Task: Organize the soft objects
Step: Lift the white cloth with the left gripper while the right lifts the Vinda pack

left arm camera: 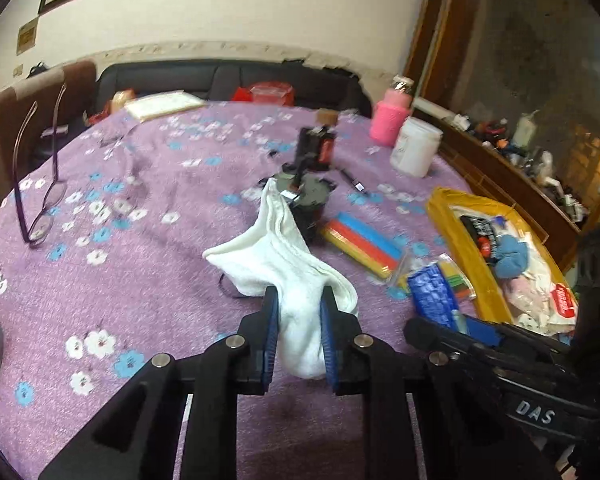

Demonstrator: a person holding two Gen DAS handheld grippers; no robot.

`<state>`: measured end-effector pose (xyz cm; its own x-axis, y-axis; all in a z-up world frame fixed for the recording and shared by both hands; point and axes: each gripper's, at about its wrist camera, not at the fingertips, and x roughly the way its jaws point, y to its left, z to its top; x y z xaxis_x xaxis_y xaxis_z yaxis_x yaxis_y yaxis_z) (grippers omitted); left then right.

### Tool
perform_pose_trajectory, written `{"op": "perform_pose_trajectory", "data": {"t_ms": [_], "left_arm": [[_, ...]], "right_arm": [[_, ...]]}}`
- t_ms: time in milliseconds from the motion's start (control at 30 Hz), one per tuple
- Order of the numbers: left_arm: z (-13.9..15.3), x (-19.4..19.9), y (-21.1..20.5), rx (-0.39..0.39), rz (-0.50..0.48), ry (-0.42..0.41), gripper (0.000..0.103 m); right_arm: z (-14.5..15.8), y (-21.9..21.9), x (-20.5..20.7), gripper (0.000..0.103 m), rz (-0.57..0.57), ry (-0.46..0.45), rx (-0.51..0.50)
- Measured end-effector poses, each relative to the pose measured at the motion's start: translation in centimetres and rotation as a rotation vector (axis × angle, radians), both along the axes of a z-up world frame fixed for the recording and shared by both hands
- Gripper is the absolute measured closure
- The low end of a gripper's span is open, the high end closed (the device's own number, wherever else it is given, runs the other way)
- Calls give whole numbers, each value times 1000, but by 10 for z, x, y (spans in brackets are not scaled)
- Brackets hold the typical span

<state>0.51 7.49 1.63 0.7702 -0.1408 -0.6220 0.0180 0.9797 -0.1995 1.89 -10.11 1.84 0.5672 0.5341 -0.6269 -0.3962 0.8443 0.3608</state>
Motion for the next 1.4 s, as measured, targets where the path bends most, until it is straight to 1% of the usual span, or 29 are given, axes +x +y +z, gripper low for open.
{"op": "perform_pose_trajectory", "data": {"t_ms": [200, 300, 367, 467, 600, 733, 900, 1133, 1400], "left_arm": [[3, -4, 4, -79, -6, -31, 84], [2, -1, 7, -84, 14, 1, 84], [2, 1, 6, -59, 15, 14, 84], [4, -1, 3, -30, -3, 7, 84], [11, -7, -4, 18, -16, -35, 84], [14, -12, -3, 13, -20, -60, 84], [16, -13, -2, 31, 1, -70, 84], [19, -15, -8, 118, 45, -87, 84], [23, -20, -18, 199, 71, -124, 84]], "right_arm": [[1, -1, -1, 51, 4, -6, 7], [1, -1, -2, 51, 3, -7, 6], [2, -2, -2, 51, 0, -10, 7], [2, -2, -2, 51, -3, -9, 7], [3, -2, -2, 51, -5, -10, 6], [4, -3, -3, 51, -12, -15, 6], [5, -6, -5, 51, -32, -25, 11], [9, -16, -10, 51, -60, -16, 33], [25, -25, -20, 51, -74, -60, 43]]}}
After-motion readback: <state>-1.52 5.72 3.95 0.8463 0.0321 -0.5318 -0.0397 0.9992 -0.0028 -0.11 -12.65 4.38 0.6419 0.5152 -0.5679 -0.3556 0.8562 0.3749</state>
